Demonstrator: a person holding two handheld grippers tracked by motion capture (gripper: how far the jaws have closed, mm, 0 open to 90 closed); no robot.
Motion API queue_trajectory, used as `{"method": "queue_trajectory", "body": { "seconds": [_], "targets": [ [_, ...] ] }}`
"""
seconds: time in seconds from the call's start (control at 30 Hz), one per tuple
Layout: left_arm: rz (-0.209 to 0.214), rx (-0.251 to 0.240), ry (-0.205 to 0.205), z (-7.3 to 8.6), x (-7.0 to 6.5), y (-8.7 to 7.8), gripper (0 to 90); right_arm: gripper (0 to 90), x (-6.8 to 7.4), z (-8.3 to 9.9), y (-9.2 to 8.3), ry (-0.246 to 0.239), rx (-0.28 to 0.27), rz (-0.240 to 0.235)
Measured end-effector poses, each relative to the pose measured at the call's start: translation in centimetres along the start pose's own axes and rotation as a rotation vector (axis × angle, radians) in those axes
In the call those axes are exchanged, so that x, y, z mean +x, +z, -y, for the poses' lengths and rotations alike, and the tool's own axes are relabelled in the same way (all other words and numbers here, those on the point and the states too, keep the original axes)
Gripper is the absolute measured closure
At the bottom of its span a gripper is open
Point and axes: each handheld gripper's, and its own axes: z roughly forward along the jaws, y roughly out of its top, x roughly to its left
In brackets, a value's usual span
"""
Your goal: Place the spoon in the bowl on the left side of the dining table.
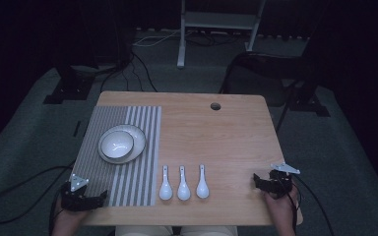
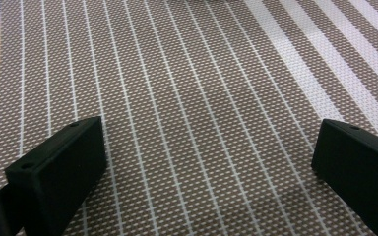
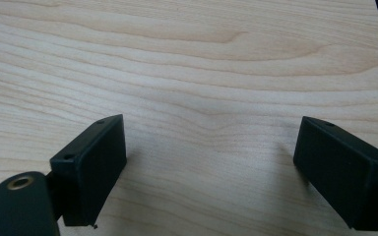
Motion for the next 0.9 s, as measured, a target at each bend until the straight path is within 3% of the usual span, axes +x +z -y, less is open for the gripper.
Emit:
{"method": "queue_trajectory", "body": {
  "seconds": [0.53, 0.67, 0.9],
  "targets": [
    [0.038, 0.025, 0.028, -0.11, -0.37, -0.25, 0.6, 12.0, -0.01, 0.0, 0.01, 0.0, 0.0, 0.0],
    [0.047, 0.018, 0.014, -0.18, -0.31, -0.4, 0.6, 12.0, 0.0, 0.0, 0.01, 0.0, 0.0, 0.0],
    [0.064, 0.011, 0.03, -0.62, -1.13, -0.58, 0.6, 12.0, 0.0, 0.0, 0.01, 0.0, 0.0, 0.0]
  ]
}}
